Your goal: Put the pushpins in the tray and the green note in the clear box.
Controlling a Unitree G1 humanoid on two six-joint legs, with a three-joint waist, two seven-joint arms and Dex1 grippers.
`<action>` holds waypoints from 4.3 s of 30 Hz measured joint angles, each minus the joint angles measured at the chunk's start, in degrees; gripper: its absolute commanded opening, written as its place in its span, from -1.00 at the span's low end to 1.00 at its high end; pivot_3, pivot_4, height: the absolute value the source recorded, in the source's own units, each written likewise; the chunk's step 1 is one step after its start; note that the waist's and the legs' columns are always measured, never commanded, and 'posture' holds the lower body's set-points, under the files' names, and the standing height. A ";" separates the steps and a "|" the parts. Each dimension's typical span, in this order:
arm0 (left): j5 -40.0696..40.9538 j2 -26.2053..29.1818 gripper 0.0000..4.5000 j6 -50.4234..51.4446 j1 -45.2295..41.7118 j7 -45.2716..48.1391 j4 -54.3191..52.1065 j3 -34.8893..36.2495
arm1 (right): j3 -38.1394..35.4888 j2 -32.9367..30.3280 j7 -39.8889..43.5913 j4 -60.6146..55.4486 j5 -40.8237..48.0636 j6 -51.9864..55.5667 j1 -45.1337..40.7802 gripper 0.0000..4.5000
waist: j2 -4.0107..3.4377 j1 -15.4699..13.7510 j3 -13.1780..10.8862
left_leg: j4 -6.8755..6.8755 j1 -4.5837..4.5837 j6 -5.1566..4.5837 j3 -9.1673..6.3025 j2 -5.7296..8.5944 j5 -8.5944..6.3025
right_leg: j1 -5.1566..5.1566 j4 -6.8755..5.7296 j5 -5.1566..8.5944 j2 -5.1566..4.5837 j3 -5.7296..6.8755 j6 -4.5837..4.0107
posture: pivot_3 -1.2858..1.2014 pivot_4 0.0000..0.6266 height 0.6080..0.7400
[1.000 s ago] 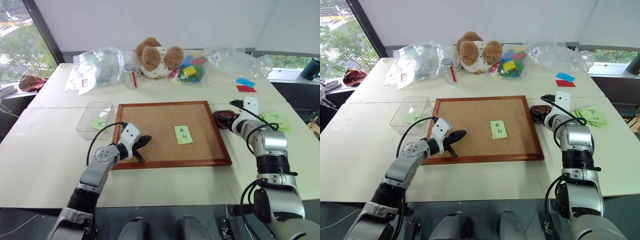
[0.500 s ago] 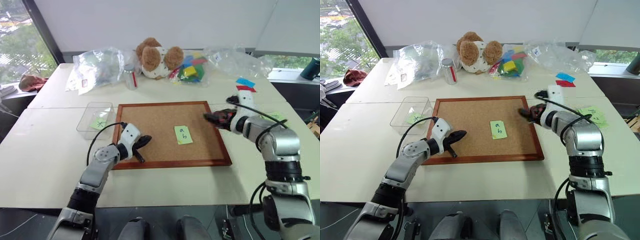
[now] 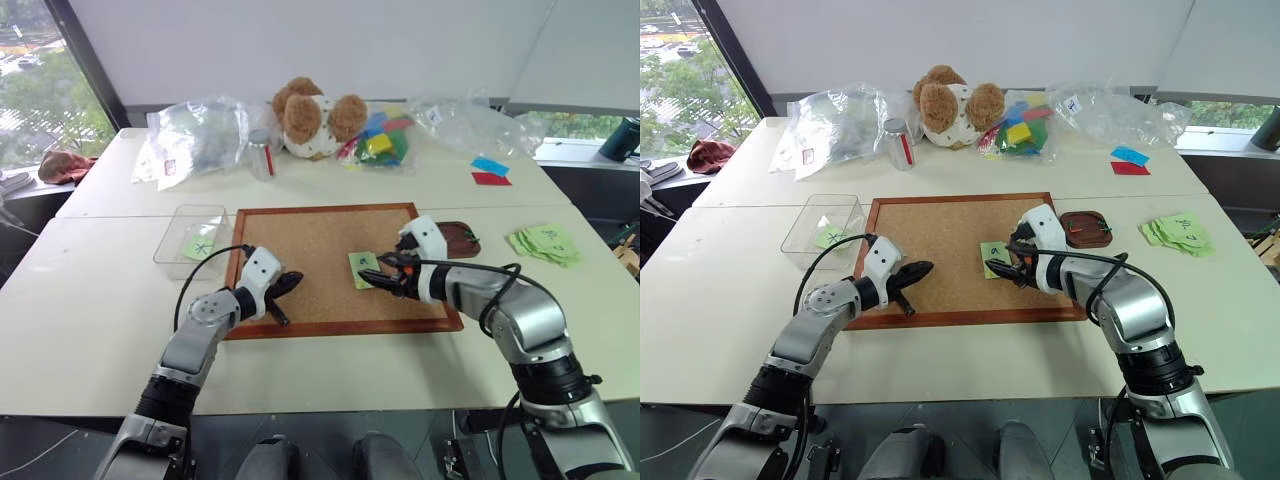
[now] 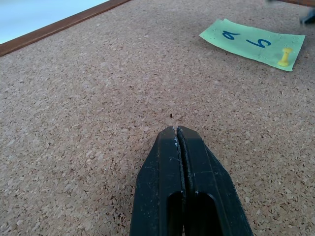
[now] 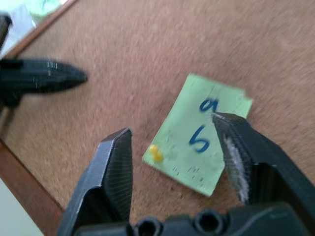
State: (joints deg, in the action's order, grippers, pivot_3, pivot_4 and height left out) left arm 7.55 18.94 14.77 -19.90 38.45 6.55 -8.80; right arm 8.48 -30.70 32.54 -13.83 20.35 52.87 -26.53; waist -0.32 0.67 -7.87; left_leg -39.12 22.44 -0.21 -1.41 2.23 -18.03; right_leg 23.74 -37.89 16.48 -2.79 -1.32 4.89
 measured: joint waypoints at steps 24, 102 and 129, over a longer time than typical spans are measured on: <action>-0.01 0.00 -1.00 0.00 0.46 -0.11 -0.51 -0.01 | 3.25 2.12 1.12 1.69 -3.12 -4.48 1.63 -0.97 | 0.00 -0.01 0.00 | 0.04 -0.04 -0.01 -0.03 0.00 -0.01 | -0.11 0.16 0.00 0.00 0.02 0.00 | 0.03 -0.52 1.00; 0.00 0.11 -1.00 0.01 1.14 0.06 -1.11 -0.81 | -18.92 1.17 -18.42 26.29 -7.28 -7.37 -9.83 -0.97 | -0.03 -0.05 -0.01 | 0.25 -0.07 -0.11 -0.05 -0.01 -0.08 | -0.32 0.62 0.00 -0.05 0.08 0.00 | 0.03 -0.52 1.00; 0.00 0.07 -1.00 0.01 1.60 -0.15 -1.32 -0.79 | -20.79 1.48 -18.59 38.58 -8.14 -11.39 -13.84 0.53 | -0.05 -0.01 -0.01 | 0.25 -0.08 -0.12 -0.03 -0.01 -0.08 | -0.33 0.61 0.00 -0.05 0.07 0.00 | 0.03 -0.52 1.00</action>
State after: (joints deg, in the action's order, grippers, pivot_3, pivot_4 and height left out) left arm 7.55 19.01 14.78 -18.30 38.30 5.23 -9.59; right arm -12.30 -29.22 13.95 24.74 12.22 41.49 -40.37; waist -0.37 0.66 -7.87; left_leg -38.87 22.36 -0.33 -1.44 2.22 -18.12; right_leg 23.41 -37.28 16.48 -2.84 -1.25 4.89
